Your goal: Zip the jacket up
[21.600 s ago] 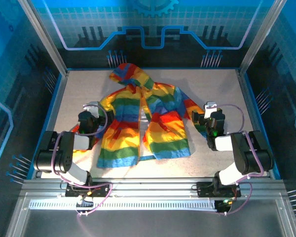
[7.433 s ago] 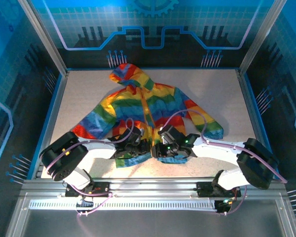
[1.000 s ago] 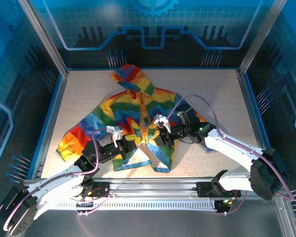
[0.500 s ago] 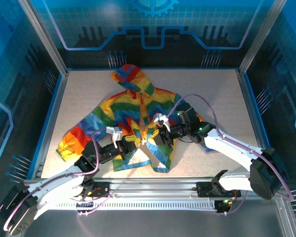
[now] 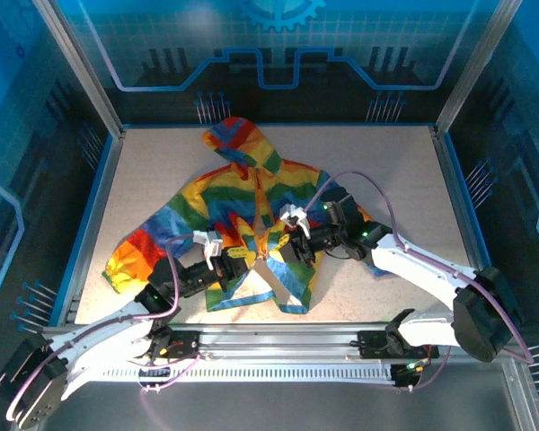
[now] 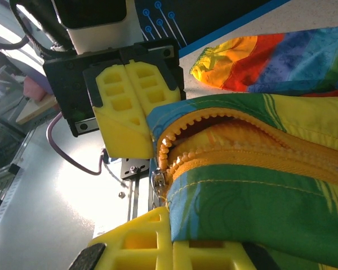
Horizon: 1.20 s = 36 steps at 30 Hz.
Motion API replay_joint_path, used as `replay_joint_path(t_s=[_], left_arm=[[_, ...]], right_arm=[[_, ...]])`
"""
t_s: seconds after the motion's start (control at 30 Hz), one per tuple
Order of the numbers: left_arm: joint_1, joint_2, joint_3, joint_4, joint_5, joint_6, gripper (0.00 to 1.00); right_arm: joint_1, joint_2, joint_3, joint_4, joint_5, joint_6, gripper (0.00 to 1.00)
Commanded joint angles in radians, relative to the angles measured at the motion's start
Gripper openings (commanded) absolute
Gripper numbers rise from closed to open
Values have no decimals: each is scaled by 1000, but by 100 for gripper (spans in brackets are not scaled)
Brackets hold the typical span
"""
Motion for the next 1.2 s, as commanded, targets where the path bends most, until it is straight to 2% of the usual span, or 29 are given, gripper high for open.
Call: replay_joint_path(t_s=[0.0, 0.3, 0.47, 0.63, 0.87, 1.17], left_arm=[[-9, -13, -12, -6, 37, -13, 0], [-9, -31, 7, -90, 24, -7, 0], [-9, -24, 75, -219, 15, 21, 0], [-11, 6, 99, -198, 16, 29, 0], [-21, 67, 140, -290, 2, 38, 0], [-21, 74, 168, -372, 20, 7, 0]], right_arm=[[-25, -12, -14, 74, -20, 36, 0], [-36, 5, -6, 98, -46, 60, 0], [-36, 22, -2, 80, -59, 49, 0], [-39, 23, 15, 54, -46, 63, 0], [-60, 17, 21, 57, -53, 93, 0], [-85, 1, -7, 81, -13, 149, 0]])
